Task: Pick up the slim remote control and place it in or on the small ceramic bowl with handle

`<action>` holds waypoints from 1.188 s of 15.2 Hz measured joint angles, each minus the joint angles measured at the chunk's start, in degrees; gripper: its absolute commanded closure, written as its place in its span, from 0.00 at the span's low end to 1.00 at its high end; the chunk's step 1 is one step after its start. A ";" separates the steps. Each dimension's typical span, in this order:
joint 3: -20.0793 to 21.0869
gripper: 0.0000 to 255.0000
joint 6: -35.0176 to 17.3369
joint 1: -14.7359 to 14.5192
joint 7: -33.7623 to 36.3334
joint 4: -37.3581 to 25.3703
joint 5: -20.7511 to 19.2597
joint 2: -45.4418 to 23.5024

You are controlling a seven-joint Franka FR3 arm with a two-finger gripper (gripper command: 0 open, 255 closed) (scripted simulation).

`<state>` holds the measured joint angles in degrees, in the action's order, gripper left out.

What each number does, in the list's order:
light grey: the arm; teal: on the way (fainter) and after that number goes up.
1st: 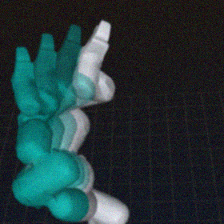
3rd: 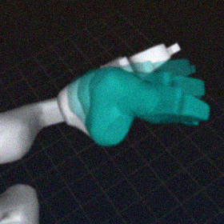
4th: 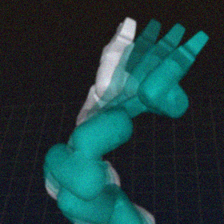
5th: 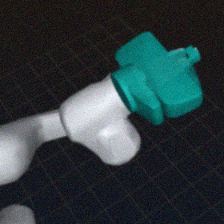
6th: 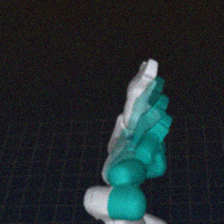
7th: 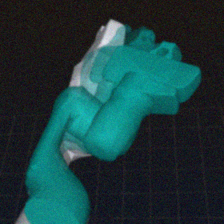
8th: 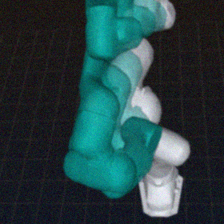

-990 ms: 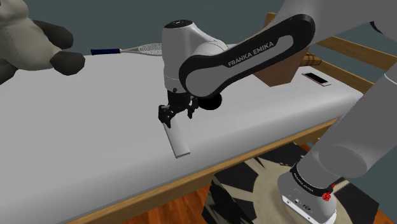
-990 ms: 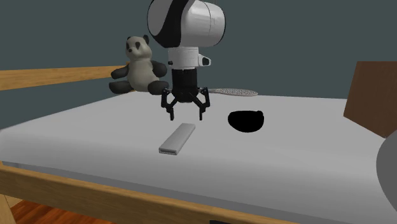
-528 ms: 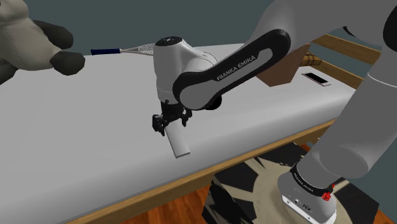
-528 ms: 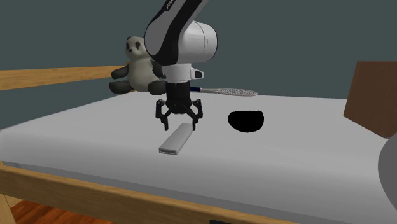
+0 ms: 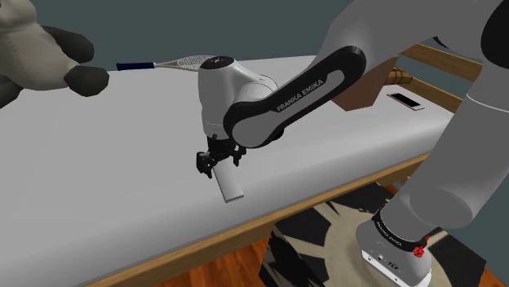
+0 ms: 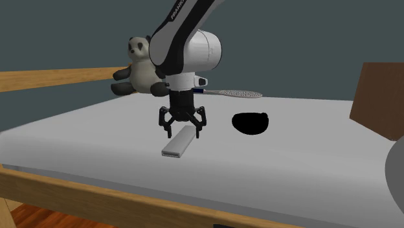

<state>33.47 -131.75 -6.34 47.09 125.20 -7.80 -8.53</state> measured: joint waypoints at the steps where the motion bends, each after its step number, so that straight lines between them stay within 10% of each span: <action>1: 0.00 0.00 -0.01 0.00 0.01 0.00 -0.01 -0.01; 2: 0.00 1.00 -0.01 0.00 0.01 0.00 -0.01 -0.01; 18: 0.47 1.00 3.31 0.39 -1.51 -1.11 2.24 2.75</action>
<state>33.94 -128.44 -5.95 45.58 124.09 -5.56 -5.78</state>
